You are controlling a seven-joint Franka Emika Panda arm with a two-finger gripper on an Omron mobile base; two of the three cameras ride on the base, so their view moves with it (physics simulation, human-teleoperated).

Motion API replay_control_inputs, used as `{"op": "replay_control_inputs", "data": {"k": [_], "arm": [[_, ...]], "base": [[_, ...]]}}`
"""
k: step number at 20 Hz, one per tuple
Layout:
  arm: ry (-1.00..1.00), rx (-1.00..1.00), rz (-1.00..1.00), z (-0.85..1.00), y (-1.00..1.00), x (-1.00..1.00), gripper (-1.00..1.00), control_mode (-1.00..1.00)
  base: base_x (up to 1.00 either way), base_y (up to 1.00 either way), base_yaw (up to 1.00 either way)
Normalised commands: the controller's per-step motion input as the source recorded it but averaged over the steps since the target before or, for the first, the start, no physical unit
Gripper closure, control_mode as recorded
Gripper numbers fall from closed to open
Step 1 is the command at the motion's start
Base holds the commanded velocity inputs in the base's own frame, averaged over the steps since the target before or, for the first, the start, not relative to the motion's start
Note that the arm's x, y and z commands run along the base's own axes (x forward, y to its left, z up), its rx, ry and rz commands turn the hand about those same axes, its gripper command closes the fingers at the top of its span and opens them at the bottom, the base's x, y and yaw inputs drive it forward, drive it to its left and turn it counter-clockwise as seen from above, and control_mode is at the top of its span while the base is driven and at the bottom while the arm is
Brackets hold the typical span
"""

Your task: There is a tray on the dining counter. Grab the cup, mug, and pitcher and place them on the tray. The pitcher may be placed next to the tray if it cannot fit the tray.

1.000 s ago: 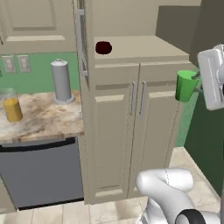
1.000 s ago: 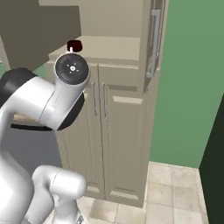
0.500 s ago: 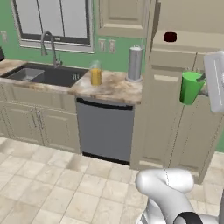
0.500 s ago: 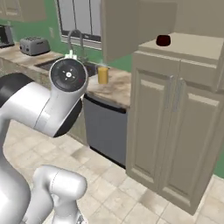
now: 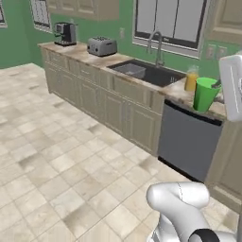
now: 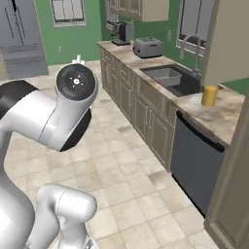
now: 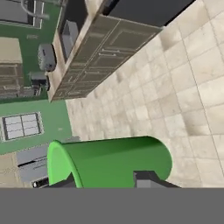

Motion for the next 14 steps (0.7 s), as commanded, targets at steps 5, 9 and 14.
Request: {"op": "replay_control_inputs", "data": {"k": [5,9,14], "arm": [[0.00,0.00,0.00,0.00,0.00,0.00,1.00,1.00],[0.00,0.00,0.00,0.00,0.00,0.00,1.00,1.00],[0.00,0.00,0.00,0.00,0.00,0.00,1.00,1.00]], "base": [[0.00,0.00,0.69],[0.02,0.00,0.65],[0.27,-0.04,0.46]]}}
